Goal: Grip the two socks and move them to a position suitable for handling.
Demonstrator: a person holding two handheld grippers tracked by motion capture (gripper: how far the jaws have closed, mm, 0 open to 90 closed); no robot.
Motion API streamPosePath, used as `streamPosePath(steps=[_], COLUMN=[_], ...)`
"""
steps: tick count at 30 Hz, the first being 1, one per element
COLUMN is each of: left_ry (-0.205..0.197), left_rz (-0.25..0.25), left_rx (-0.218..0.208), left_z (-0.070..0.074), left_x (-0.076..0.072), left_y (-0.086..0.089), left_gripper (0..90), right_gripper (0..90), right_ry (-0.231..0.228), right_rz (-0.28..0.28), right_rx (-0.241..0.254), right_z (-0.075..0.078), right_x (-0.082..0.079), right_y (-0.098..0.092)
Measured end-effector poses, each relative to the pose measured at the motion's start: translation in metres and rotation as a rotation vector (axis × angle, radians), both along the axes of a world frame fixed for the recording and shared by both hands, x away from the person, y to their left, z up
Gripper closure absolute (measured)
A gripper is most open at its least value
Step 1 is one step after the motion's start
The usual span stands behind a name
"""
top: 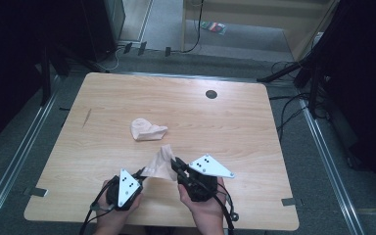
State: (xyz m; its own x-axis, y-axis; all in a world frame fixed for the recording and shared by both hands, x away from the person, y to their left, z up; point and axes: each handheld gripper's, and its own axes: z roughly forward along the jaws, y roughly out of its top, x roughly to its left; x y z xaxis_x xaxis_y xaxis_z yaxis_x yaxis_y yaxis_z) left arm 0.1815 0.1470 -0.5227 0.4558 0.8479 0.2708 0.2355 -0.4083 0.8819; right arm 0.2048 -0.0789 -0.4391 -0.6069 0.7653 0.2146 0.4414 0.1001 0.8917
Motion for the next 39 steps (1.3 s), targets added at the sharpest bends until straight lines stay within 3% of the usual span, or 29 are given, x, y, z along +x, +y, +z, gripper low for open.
streamPosePath(steps=[1,3,5,8,9,10,11,13,15,18,20,21,23,25,26,28,31,33,35,36,37,38,39], left_ry=[-0.026,-0.019,0.061,0.202,0.247,0.273,0.293,0.294,0.307,0.326,0.324,0.326,0.364,0.408,0.428,0.460,0.473,0.478,0.485,0.491,0.491,0.485,0.476], left_rz=[0.017,0.017,-0.012,-0.079,-0.090,-0.109,-0.135,-0.170,-0.208,-0.264,-0.243,-0.211,-0.128,-0.082,-0.070,-0.060,-0.068,-0.090,-0.096,-0.099,-0.097,-0.093,-0.089], left_rx=[0.047,0.122,0.120,0.005,-0.045,-0.068,-0.097,-0.130,-0.177,-0.255,-0.273,-0.278,-0.313,-0.342,-0.350,-0.355,-0.358,-0.353,-0.325,-0.306,-0.281,-0.258,-0.251], left_z=[0.000,-0.004,-0.011,-0.018,-0.020,-0.020,-0.021,-0.019,-0.017,-0.012,-0.011,-0.011,-0.014,-0.018,-0.021,-0.023,-0.025,-0.026,-0.028,-0.029,-0.029,-0.028,-0.028], left_x=[-0.001,0.000,0.004,0.010,0.012,0.014,0.015,0.016,0.017,0.022,0.025,0.027,0.032,0.036,0.038,0.041,0.042,0.042,0.043,0.043,0.043,0.042,0.042], left_y=[0.001,0.001,0.000,0.002,0.004,0.005,0.007,0.013,0.020,0.031,0.037,0.040,0.049,0.055,0.058,0.060,0.057,0.052,0.047,0.044,0.042,0.040,0.040], left_gripper=[88.8,88.8,86.6,74.2,67.9,56.3,49.4,38.4,28.0,24.9,25.8,34.8,39.4,50.7,50.7,53.2,55.7,56.9,60.5,64.7,78.3,78.3,84.4], right_gripper=[85.5,85.5,85.5,85.4,84.6,79.7,71.9,56.8,51.5,51.2,51.7,52.3,52.9,53.6,53.6,54.0,53.1,53.7,57.0,60.3,70.0,70.0,77.2], right_ry=[0.016,0.055,0.106,0.162,0.180,0.203,0.208,0.217,0.199,0.186,0.182,0.199,0.205,0.211,0.211,0.204,0.200,0.209,0.207,0.201,0.183,0.183,0.181], right_rz=[-0.009,-0.027,-0.035,-0.058,-0.060,-0.059,-0.065,-0.091,-0.134,-0.152,-0.165,-0.154,-0.141,-0.110,-0.110,-0.092,-0.104,-0.107,-0.107,-0.107,-0.112,-0.112,-0.110], right_rx=[-0.003,-0.019,-0.037,-0.094,-0.116,-0.140,-0.145,-0.138,-0.097,-0.077,-0.088,-0.100,-0.114,-0.165,-0.165,-0.189,-0.236,-0.239,-0.255,-0.271,-0.308,-0.308,-0.312], right_z=[-0.005,-0.021,-0.037,-0.060,-0.066,-0.073,-0.077,-0.080,-0.074,-0.069,-0.069,-0.073,-0.076,-0.084,-0.084,-0.089,-0.096,-0.100,-0.102,-0.104,-0.107,-0.107,-0.107], right_x=[0.003,0.011,0.018,0.027,0.030,0.033,0.034,0.036,0.038,0.038,0.037,0.036,0.036,0.034,0.034,0.033,0.034,0.035,0.035,0.035,0.034,0.034,0.033], right_y=[-0.002,-0.006,-0.009,-0.016,-0.019,-0.023,-0.026,-0.035,-0.052,-0.061,-0.065,-0.064,-0.061,-0.047,-0.047,-0.038,-0.030,-0.028,-0.025,-0.024,-0.021,-0.021,-0.020])
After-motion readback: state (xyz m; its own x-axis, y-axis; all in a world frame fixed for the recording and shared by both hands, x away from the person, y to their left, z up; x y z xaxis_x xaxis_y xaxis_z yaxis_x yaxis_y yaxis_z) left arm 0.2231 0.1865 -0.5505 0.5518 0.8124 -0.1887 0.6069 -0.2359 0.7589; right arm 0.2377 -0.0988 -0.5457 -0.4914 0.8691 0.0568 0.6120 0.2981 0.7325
